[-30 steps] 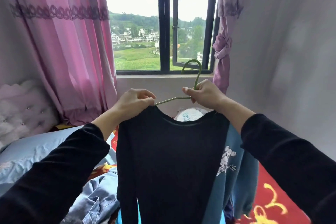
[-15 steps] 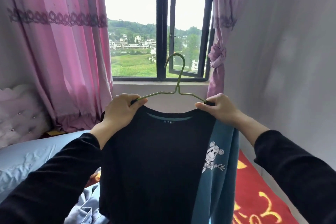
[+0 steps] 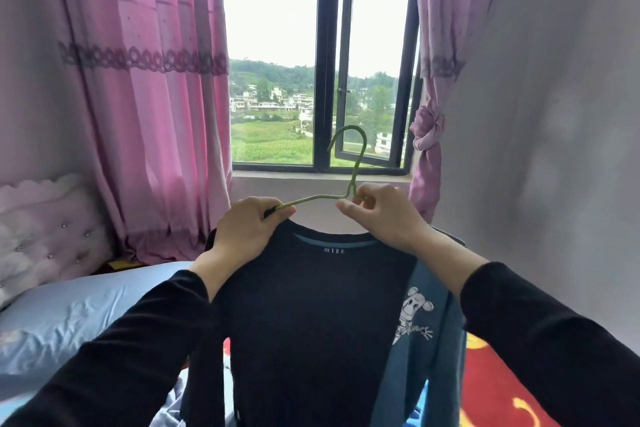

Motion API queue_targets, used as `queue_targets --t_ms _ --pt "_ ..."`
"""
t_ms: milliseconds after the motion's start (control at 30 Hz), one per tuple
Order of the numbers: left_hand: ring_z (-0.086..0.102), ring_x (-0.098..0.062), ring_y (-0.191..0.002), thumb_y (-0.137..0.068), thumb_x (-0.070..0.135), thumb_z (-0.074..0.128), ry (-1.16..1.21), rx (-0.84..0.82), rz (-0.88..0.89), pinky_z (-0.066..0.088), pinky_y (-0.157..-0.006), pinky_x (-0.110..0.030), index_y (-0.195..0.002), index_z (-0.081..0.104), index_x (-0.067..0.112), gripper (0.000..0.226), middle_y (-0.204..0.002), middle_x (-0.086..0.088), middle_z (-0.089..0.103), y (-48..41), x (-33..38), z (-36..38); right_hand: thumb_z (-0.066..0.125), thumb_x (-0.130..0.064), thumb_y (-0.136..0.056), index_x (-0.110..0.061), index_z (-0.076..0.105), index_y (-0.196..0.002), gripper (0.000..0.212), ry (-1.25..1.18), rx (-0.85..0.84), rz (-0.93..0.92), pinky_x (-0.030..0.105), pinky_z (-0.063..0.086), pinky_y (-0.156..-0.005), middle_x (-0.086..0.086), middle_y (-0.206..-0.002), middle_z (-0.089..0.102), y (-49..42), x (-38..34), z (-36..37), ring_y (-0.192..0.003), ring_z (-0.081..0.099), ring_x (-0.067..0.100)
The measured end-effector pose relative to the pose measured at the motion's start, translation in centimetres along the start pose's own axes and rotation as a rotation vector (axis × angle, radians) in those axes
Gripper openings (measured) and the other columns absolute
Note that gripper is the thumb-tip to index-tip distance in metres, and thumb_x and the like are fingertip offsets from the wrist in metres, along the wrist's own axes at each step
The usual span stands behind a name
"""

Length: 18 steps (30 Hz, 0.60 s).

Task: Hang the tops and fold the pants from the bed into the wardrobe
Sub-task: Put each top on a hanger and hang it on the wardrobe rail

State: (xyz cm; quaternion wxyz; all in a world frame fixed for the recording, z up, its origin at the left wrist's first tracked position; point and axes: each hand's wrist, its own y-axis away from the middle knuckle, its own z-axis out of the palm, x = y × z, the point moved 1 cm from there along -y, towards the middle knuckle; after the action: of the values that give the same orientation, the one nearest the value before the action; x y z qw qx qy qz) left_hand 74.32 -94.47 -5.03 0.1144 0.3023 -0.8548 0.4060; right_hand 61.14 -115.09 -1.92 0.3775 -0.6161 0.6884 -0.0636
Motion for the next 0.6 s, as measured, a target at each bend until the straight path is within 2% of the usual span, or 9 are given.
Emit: queue_targets --t_ms 100,167,300,500,600 --pt "0.045 -0.018 -0.054 -0.092 0.052 0.052 0.002 -0.012 -0.007 0.029 -0.052 -0.030 -0.063 0.053 0.015 0.047 -0.051 0.005 0.042 0.5 -0.2 -0.1 0.046 -0.067 -0.088 -0.017 0.031 -0.051 0.064 0.114 0.096 0.085 0.030 0.028 -0.051 -0.004 -0.047 0.036 -0.3 -1.6 0.4 -0.046 0.037 0.015" --pt "0.044 -0.018 -0.052 -0.091 0.052 0.053 0.009 -0.031 -0.022 0.030 -0.053 -0.030 -0.063 0.053 0.015 0.047 -0.050 0.005 0.042 0.7 -0.4 -0.6 0.045 -0.065 -0.089 -0.016 0.029 -0.047 0.066 0.194 0.132 0.104 0.029 0.025 -0.048 -0.003 -0.044 0.035 -0.2 -2.1 0.5 -0.044 0.038 0.016" --pt "0.041 -0.016 -0.051 -0.091 0.053 0.054 0.018 -0.043 -0.047 0.032 -0.055 -0.031 -0.062 0.051 0.014 0.048 -0.050 0.006 0.040 1.6 -1.4 -1.7 0.049 -0.058 -0.090 -0.018 0.027 -0.045 0.064 0.131 0.101 0.087 0.029 0.023 -0.048 -0.004 -0.043 0.030 -0.3 -3.5 0.8 -0.042 0.034 0.017" --pt "0.044 -0.012 -0.051 -0.086 0.053 0.060 0.081 -0.001 -0.091 0.036 -0.057 -0.030 -0.065 0.063 0.018 0.042 -0.051 0.005 0.049 3.7 -1.6 -4.8 0.058 -0.057 -0.087 -0.016 0.027 -0.042 0.068 -0.038 0.089 0.014 0.031 0.034 -0.053 -0.003 -0.040 0.028 -0.2 -6.4 0.7 -0.041 0.032 0.015" --pt "0.050 -0.009 -0.057 -0.084 0.060 0.056 0.124 -0.045 -0.116 0.037 -0.059 -0.024 -0.078 0.069 0.024 0.039 -0.061 0.006 0.057 6.1 0.5 -7.6 0.062 -0.057 -0.084 -0.015 0.028 -0.041 0.069 -0.066 0.060 -0.013 0.031 0.038 -0.055 -0.001 -0.039 0.027 0.1 -8.5 -0.1 -0.037 0.030 0.014"
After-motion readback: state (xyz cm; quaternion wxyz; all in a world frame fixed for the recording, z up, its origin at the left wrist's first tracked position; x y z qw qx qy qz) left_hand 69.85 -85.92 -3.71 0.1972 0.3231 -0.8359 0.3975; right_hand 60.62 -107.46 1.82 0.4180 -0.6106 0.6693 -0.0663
